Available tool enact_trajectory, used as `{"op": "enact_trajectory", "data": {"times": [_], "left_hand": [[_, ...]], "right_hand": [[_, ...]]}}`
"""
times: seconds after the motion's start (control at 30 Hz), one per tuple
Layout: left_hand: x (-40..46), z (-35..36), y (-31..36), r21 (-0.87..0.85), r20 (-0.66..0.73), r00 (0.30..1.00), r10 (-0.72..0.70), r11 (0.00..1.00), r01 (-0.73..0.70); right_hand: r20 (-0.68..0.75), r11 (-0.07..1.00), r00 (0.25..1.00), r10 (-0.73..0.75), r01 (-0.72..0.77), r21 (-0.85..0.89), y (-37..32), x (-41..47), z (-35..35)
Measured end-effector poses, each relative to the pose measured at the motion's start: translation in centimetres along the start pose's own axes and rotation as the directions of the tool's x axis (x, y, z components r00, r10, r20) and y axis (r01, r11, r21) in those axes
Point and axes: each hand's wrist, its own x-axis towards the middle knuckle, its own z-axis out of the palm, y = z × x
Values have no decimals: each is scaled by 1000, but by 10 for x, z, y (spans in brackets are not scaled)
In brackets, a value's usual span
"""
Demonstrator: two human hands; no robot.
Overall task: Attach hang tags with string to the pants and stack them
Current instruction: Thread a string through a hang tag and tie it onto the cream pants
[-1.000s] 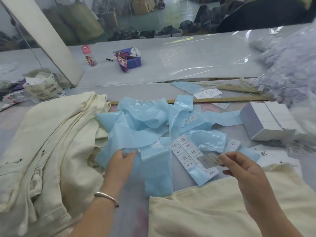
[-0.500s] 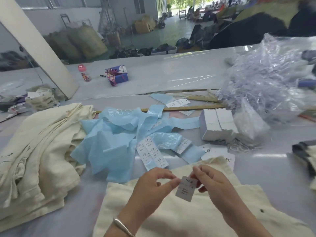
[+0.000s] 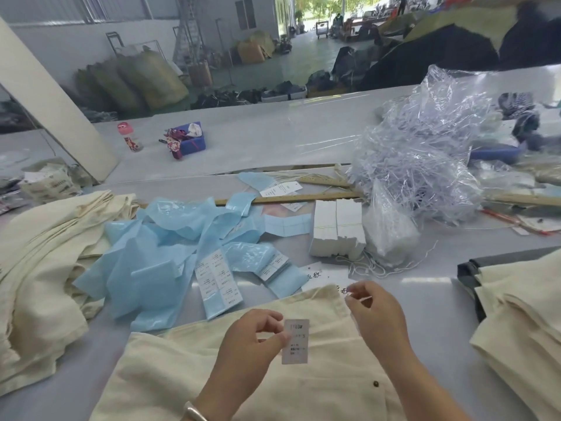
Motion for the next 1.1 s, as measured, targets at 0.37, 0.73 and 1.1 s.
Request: {"op": "enact_trajectory", "data": {"times": [0.37, 0.73, 1.1], "left_hand": [[25, -2, -13, -187, 30, 953, -301, 935, 301], [31, -12, -30, -214, 10, 939, -343, 917, 338], [14, -35, -30, -245, -14, 951, -310, 923, 297]], "right_hand": [[169, 636, 979, 115, 58, -770, 5, 119, 87], [148, 616, 974, 174, 10, -788, 6, 120, 108], [67, 817, 979, -192, 197, -542, 2, 109, 98]]}}
